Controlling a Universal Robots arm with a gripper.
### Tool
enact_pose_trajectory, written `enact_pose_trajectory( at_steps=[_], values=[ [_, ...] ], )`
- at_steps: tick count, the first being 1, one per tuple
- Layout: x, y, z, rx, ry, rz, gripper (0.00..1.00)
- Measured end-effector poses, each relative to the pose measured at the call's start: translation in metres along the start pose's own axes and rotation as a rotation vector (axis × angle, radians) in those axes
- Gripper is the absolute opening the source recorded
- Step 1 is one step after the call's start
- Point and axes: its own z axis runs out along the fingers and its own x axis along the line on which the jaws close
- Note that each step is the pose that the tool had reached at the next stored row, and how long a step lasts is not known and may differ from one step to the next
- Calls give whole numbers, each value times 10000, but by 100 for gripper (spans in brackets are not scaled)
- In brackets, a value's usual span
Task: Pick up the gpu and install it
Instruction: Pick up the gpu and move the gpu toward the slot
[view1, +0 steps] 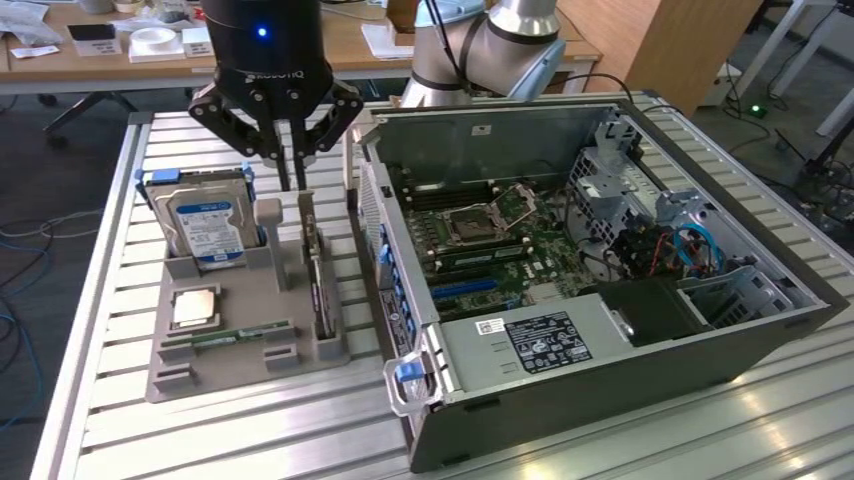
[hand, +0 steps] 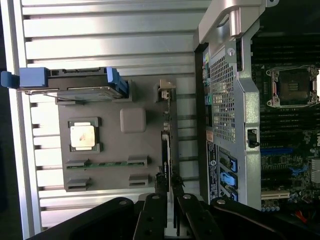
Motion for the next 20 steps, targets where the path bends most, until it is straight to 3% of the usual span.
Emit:
enact_pose_trajectory(
  at_steps=[3,5,6,20],
  values=[
    [0,0,0,0,0,0,29],
    [0,0,0,0,0,0,29],
    [0,0,0,0,0,0,36],
    [1,-1,29,0,0,1,36]
  ],
)
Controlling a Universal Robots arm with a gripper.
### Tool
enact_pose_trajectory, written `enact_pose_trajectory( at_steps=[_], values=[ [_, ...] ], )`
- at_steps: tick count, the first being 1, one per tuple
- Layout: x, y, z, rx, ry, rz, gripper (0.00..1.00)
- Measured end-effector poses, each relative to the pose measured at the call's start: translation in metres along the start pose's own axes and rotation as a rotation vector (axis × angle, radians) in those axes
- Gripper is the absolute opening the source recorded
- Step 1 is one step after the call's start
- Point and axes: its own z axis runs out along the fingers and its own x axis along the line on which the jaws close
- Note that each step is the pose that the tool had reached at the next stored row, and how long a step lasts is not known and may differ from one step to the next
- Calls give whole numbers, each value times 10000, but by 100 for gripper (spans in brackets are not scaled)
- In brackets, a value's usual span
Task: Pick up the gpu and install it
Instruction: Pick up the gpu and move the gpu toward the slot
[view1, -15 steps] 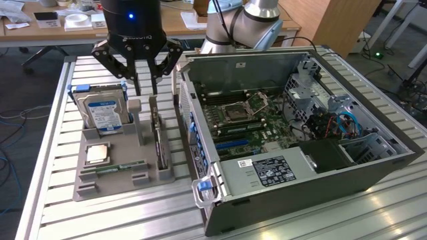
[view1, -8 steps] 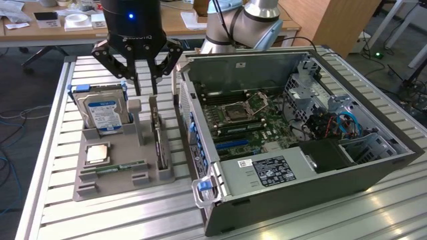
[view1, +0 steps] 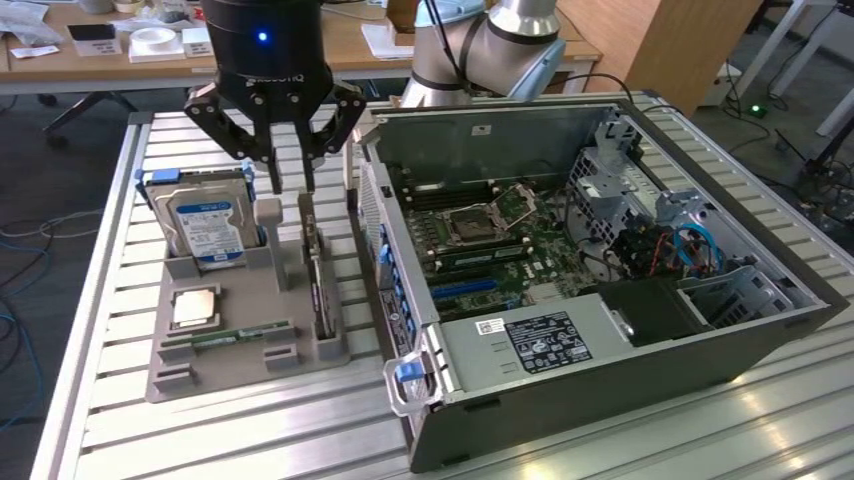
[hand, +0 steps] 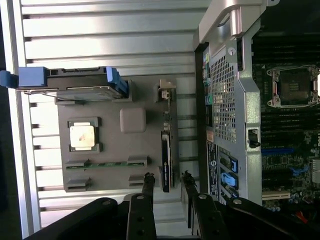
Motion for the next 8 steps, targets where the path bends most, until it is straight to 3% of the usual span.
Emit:
enact_pose_trajectory(
  at_steps=[8],
  values=[
    [1,-2,71,2,2,0,36]
  ],
)
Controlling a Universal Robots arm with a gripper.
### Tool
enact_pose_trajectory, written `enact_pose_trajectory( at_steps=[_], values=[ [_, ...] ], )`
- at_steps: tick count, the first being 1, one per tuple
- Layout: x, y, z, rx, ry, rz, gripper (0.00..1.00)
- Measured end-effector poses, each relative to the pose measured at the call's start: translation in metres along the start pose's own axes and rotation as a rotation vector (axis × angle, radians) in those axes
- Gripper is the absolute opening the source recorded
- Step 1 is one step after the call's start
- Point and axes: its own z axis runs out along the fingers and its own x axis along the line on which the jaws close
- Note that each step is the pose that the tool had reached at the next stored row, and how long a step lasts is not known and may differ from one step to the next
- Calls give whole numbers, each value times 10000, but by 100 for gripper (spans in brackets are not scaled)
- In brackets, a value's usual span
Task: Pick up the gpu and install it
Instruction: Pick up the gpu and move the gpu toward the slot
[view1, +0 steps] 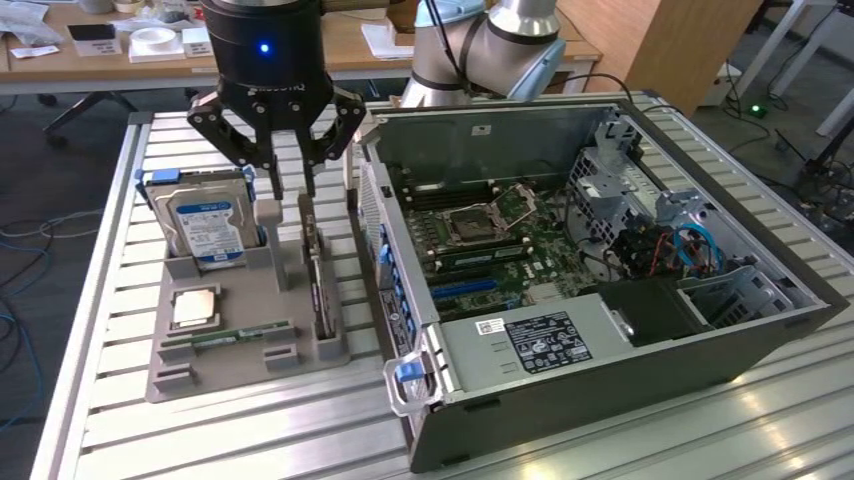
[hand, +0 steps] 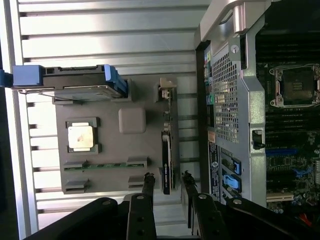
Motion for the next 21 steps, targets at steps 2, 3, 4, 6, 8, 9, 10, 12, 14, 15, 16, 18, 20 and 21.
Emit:
enact_pose_trajectory(
  at_steps=[2,3,4,6,8,9,10,12,14,15,16,18,20,21],
  values=[
    [0,0,1,-1,-2,0,36],
    [0,0,1,-1,-1,0,36],
    [0,0,1,-2,-2,1,36],
    [1,0,14,-5,-5,0,36],
    [1,-1,40,-1,-1,0,36],
    [2,-2,58,-2,-2,0,36],
    [2,-2,75,-1,-2,0,36],
    [3,-3,110,-2,-2,0,36],
    [4,-4,146,-2,-2,0,36],
    [4,-5,162,-2,-2,0,36],
    [5,-5,180,-2,-2,0,36],
    [5,-6,213,-2,-2,0,36],
    [6,-7,230,-1,-1,1,36],
    [6,-7,230,0,-1,0,36]
  ],
)
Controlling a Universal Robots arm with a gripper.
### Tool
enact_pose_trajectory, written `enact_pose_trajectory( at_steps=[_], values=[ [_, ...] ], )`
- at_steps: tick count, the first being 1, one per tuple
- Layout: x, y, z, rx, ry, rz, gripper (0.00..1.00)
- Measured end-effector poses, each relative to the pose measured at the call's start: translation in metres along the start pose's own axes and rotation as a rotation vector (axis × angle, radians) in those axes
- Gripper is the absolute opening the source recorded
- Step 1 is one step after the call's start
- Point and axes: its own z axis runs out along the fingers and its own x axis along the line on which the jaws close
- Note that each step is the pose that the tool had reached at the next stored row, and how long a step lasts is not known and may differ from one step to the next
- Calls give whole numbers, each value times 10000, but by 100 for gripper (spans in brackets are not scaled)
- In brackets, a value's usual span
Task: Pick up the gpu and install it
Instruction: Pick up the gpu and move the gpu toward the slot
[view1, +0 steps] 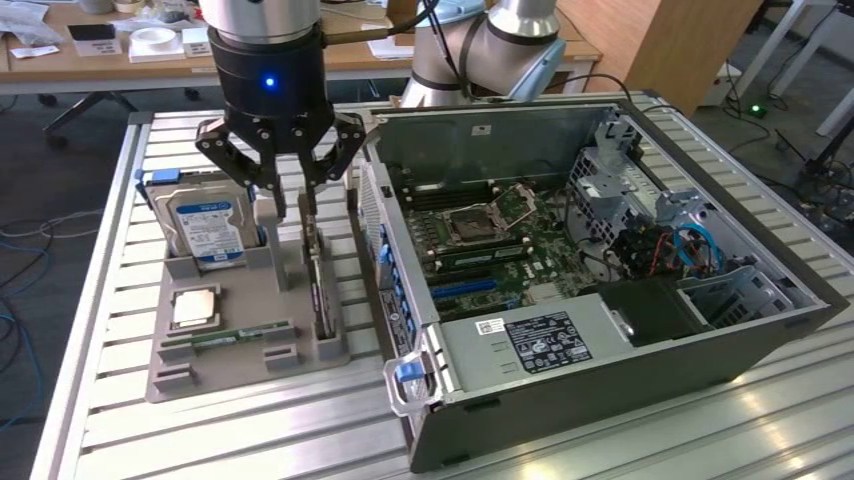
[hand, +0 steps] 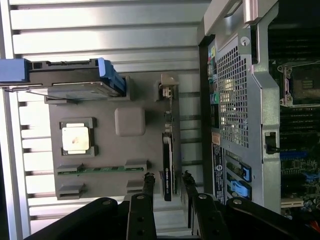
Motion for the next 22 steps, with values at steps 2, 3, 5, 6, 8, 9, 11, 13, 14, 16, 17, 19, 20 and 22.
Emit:
enact_pose_trajectory(
  at_steps=[2,3,5,6,8,9,11,13,14,16,17,19,20,22],
  values=[
    [0,0,0,0,0,0,36],
    [0,0,1,-2,-1,0,36],
    [0,0,1,-1,-1,0,36],
    [0,0,1,-1,-1,0,36],
    [0,0,1,-1,-1,0,36],
    [0,0,1,-1,-1,0,36],
    [0,0,3,-1,-1,1,36],
    [0,0,8,-3,-3,0,36],
    [0,0,15,-4,-4,0,36],
    [1,-1,38,-2,-2,0,36],
    [1,-1,53,-2,-1,0,36],
    [2,-2,81,-2,-2,0,36],
    [2,-3,93,-1,-2,0,36],
    [3,-3,113,-2,-2,0,36]
  ],
)
